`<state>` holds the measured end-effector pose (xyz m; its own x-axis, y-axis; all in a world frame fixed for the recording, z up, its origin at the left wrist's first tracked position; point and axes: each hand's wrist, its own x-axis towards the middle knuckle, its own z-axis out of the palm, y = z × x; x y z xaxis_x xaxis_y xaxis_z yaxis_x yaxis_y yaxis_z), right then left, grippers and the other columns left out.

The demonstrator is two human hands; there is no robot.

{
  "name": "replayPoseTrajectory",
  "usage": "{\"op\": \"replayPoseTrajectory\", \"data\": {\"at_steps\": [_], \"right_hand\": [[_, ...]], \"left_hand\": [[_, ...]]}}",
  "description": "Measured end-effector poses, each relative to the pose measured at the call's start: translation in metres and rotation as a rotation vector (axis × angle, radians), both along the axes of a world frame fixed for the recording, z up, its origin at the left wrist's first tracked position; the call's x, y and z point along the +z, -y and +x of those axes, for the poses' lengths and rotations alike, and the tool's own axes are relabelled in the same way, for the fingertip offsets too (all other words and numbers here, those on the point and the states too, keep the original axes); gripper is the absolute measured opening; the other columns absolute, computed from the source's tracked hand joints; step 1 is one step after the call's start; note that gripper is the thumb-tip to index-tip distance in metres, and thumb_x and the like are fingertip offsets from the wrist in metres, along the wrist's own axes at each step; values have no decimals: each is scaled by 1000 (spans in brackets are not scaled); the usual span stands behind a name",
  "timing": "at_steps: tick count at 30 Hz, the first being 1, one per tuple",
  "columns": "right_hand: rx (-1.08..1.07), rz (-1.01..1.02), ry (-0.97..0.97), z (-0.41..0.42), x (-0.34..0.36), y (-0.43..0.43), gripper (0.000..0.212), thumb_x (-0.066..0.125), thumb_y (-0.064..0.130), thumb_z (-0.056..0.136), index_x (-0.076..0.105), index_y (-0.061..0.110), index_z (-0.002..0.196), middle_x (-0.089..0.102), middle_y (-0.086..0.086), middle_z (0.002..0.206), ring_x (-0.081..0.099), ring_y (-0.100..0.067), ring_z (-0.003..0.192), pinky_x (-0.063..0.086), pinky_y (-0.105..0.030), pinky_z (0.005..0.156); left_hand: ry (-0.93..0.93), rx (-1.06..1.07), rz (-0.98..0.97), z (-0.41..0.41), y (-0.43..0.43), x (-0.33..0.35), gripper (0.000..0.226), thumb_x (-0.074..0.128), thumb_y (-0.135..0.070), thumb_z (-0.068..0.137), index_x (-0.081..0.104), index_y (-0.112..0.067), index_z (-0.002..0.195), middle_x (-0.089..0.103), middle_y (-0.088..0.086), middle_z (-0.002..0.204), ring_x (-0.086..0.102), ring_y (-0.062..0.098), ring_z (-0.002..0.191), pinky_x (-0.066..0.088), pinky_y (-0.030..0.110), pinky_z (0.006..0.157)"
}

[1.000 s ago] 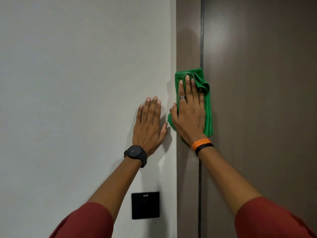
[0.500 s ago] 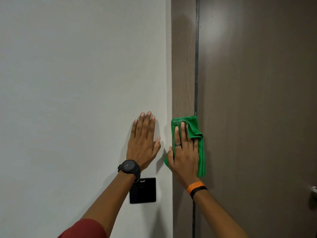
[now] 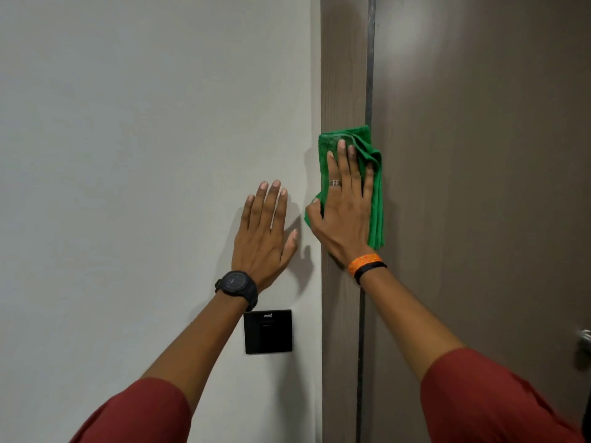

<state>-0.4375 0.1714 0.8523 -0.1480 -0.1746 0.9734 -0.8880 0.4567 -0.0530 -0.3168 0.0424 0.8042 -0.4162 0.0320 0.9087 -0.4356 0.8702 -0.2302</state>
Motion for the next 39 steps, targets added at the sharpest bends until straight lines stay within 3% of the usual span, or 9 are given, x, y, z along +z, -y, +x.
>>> {"op": "replayPoseTrajectory", "data": {"at_steps": [4, 7, 11, 14, 18, 22, 28, 33, 39], "right_hand": [[135, 30, 62, 5, -54, -10, 92, 45, 27, 77, 16, 8, 162, 9, -11, 173, 2, -24, 162, 4, -58, 132], [115, 102, 83, 6, -114, -12, 92, 50, 23, 80, 12, 10, 163, 4, -9, 174, 0, -23, 162, 9, -58, 131], [1, 145, 61, 3, -178, -11, 78, 52, 20, 86, 26, 14, 160, 18, -7, 170, 17, -24, 159, 26, -57, 124], [-88, 82, 3, 1, -191, -11, 61, 45, 20, 89, 42, 20, 149, 36, -5, 155, 42, -27, 133, 34, -51, 103], [-85, 40, -58, -2, -197, -17, 47, 50, 12, 90, 54, 20, 136, 55, -8, 130, 47, -28, 102, 49, -48, 83], [4, 54, 3, 10, -214, -25, 39, 66, -1, 84, 65, 10, 121, 67, -14, 106, 49, -28, 93, 56, -49, 75], [206, 193, 130, 80, -267, -29, 36, 71, 6, 85, 68, 9, 120, 66, -12, 105, 51, -25, 97, 54, -44, 80], [430, 525, 418, 157, -345, -18, 44, 64, 4, 92, 61, 7, 136, 67, -12, 122, 52, -27, 113, 42, -40, 97], [509, 1166, 694, 222, -492, 17, 46, 45, 3, 102, 46, 1, 147, 57, -15, 149, 56, -38, 125, 50, -48, 102]], "left_hand": [[55, 3, 37, -3, -7, -27, 72, 30, -44, 104, 10, -6, 161, 9, 16, 170, 5, 30, 159, 6, 46, 131], [97, -2, 50, -5, -9, -51, 72, 32, -40, 101, 12, -5, 161, 10, 17, 170, 6, 31, 158, 10, 48, 130], [153, 5, 47, -3, -10, -79, 72, 33, -39, 101, 12, -4, 161, 14, 17, 169, 10, 32, 158, 9, 47, 129], [207, 12, 73, 2, -15, -94, 71, 32, -40, 101, 16, -3, 160, 16, 17, 169, 12, 32, 158, 11, 47, 128], [263, 7, 100, 16, -25, -109, 69, 34, -38, 100, 21, -4, 159, 22, 16, 168, 16, 31, 157, 13, 48, 128], [283, -35, 125, 37, -33, -124, 64, 35, -33, 99, 27, -3, 156, 30, 17, 164, 21, 33, 155, 20, 51, 126], [224, -145, 210, 93, -35, -183, 57, 41, -25, 101, 38, 1, 151, 41, 19, 158, 28, 34, 152, 24, 52, 126], [315, -113, 364, 178, -27, -297, 50, 46, -20, 100, 44, 0, 146, 49, 19, 150, 39, 36, 144, 31, 50, 122], [621, -15, 725, 272, -24, -457, 51, 44, -14, 90, 56, -2, 138, 59, 18, 139, 54, 38, 128, 50, 52, 103]]}}
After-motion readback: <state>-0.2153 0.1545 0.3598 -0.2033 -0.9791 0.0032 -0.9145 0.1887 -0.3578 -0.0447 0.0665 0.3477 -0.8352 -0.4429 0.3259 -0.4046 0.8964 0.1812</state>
